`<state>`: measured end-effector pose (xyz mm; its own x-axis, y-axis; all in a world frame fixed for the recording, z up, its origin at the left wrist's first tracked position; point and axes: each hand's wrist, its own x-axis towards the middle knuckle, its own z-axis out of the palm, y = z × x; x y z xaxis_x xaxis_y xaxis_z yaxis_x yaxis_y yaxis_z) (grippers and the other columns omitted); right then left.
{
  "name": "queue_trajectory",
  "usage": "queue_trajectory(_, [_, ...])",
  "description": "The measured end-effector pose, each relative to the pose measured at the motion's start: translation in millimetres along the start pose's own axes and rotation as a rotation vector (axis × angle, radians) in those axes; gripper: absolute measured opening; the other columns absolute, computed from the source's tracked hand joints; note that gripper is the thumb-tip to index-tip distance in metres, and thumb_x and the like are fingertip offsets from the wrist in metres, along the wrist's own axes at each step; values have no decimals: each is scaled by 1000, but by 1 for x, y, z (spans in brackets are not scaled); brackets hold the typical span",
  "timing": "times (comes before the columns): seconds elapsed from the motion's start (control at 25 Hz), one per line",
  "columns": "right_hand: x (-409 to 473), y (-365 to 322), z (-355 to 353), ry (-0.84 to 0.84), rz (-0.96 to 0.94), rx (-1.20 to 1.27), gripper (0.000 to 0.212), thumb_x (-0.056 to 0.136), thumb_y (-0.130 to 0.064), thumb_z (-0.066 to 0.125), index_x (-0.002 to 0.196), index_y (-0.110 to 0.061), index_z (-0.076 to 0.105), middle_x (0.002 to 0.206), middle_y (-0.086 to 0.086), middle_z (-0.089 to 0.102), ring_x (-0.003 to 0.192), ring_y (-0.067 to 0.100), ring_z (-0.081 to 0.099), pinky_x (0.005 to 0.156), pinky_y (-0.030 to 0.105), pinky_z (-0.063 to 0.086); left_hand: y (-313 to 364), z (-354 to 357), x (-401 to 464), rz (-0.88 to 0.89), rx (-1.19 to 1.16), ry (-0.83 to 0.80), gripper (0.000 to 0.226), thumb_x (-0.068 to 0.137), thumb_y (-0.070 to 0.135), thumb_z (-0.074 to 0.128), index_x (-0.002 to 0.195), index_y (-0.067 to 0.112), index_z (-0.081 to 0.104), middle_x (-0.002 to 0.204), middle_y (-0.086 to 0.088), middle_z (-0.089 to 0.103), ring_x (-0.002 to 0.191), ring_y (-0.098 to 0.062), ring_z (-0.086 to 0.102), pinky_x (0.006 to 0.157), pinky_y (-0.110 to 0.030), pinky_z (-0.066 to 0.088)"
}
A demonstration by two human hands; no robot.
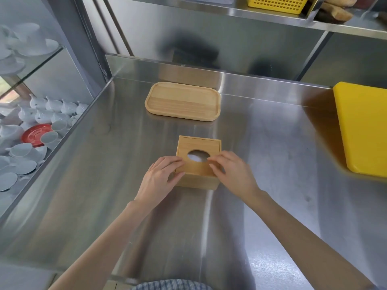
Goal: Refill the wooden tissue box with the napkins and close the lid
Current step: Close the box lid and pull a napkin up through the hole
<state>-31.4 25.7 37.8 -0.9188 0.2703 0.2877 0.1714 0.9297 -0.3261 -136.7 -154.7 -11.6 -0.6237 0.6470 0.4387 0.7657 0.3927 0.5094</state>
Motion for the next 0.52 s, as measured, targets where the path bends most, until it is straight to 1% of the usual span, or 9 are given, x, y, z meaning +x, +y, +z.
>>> queue_trajectory(0.04, [11,-3,-3,-48,13,-5,24,86,-24,55,99,-14,73,92,5,69,92,25,64,79,32,54,0,0,2,-23,-1,-6,41,82,38,50,106,12,70,109,-1,70,102,-6,51,88,-29,50])
queue_trajectory(0.12, [33,-10,-7,-243,36,-68,27,91,-27,54,113,-18,67,106,6,60,108,24,51,92,35,42,0,1,4,-52,-6,-40,50,80,44,49,115,12,66,116,-1,67,107,-5,47,93,-29,45])
queue_trajectory(0.2, [52,-17,-8,-376,-9,-167,28,92,-30,52,116,-23,65,112,4,52,113,22,42,93,32,35,0,2,6,-70,-12,-67,55,79,48,48,119,14,63,121,-1,65,110,-4,44,95,-28,40])
queue_trajectory(0.28, [65,-23,-6,-441,-93,-230,27,91,-32,54,113,-24,67,116,4,48,116,23,39,93,33,33,-1,3,6,-86,-17,-75,57,78,50,48,120,14,62,122,0,65,110,-3,43,96,-26,38])
queue_trajectory(0.32, [70,-25,-5,-470,-134,-253,26,90,-32,55,111,-25,69,122,5,46,120,23,37,96,34,32,-2,3,5,-94,-23,-76,57,78,51,48,120,15,63,122,0,65,110,-3,43,96,-26,37])
queue_trajectory(0.44, [79,-28,-3,-550,-240,-302,22,89,-30,55,100,-27,74,148,7,32,137,24,22,110,39,20,-3,5,4,-93,-54,-60,53,79,49,50,115,14,66,120,0,66,108,-5,46,95,-27,41])
queue_trajectory(0.52, [85,-27,0,-580,-303,-339,20,88,-27,55,92,-27,75,154,7,23,142,24,15,115,41,13,-4,5,4,-97,-66,-61,52,78,48,51,114,14,66,120,0,66,108,-6,46,94,-28,41])
